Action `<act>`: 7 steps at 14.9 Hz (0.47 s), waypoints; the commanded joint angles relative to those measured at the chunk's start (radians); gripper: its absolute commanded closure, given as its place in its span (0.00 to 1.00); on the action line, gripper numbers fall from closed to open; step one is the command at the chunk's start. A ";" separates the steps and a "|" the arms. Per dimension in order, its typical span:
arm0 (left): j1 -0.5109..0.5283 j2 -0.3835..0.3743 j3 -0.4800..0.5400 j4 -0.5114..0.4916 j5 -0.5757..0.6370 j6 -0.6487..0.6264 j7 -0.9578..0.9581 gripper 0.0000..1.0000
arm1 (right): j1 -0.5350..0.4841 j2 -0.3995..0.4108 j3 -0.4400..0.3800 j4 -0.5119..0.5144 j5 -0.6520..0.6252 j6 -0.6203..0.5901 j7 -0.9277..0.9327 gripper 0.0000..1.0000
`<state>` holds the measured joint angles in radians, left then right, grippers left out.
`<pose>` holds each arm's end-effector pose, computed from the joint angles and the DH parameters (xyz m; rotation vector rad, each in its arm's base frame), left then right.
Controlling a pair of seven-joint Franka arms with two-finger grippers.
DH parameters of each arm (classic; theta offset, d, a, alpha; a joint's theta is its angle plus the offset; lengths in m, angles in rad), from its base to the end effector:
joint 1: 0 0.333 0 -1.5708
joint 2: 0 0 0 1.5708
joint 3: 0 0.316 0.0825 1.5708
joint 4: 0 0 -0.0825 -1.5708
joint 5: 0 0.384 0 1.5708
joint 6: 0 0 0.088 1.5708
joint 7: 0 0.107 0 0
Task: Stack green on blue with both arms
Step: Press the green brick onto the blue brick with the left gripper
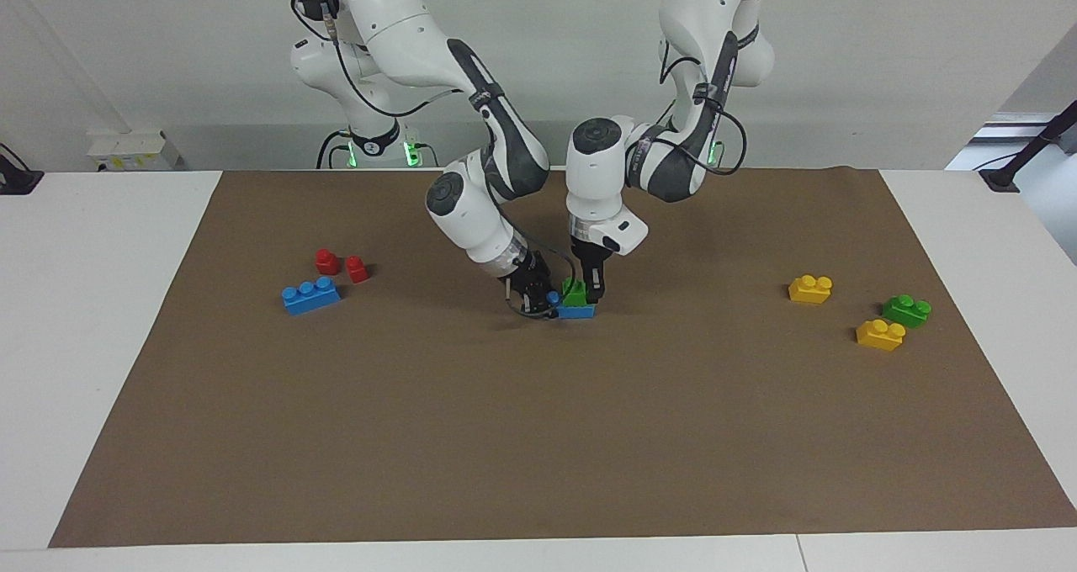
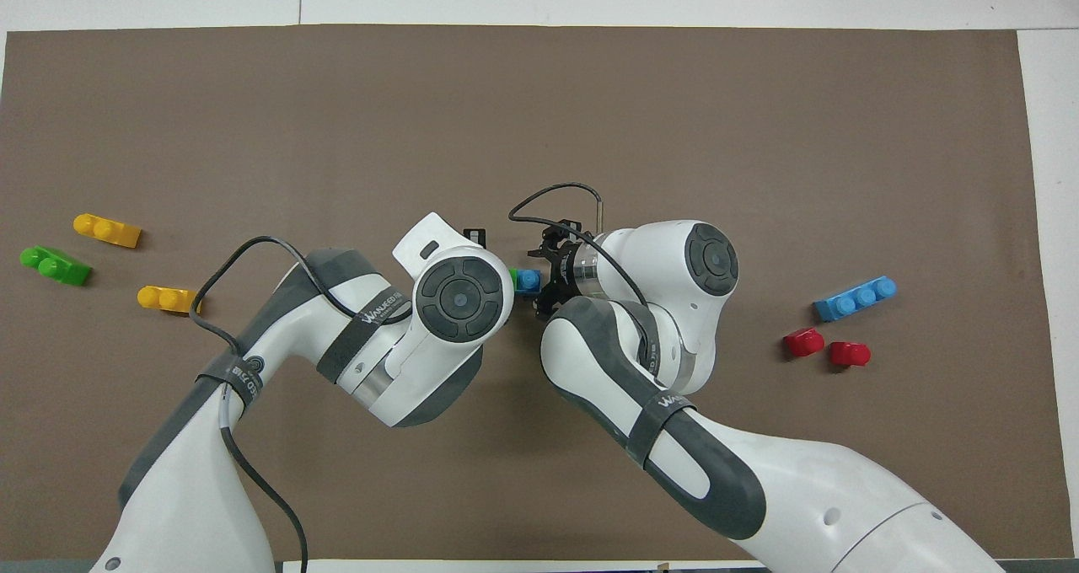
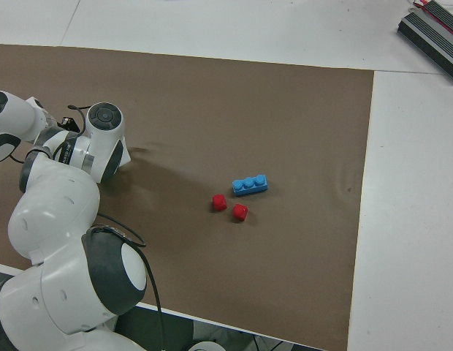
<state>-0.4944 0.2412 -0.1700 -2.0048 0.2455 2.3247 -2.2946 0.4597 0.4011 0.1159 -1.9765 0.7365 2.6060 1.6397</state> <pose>0.4798 -0.3658 0.3470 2.2655 2.0599 0.2342 0.5386 0.3284 0.2844 -1.8036 2.0129 0.4697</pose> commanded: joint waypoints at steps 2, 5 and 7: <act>0.045 -0.075 0.012 -0.005 0.018 -0.073 0.121 0.00 | -0.048 -0.010 0.007 0.013 0.027 -0.026 0.012 0.01; 0.092 -0.129 0.012 0.001 0.011 -0.128 0.188 0.00 | -0.163 -0.045 0.002 0.044 0.012 -0.182 -0.001 0.00; 0.137 -0.177 0.012 0.003 0.005 -0.154 0.259 0.00 | -0.263 -0.082 0.001 0.051 -0.002 -0.292 -0.094 0.00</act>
<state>-0.3992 0.1260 -0.1551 -1.9927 0.2476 2.2158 -2.1053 0.2958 0.3687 0.1084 -1.9285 0.7392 2.4221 1.6228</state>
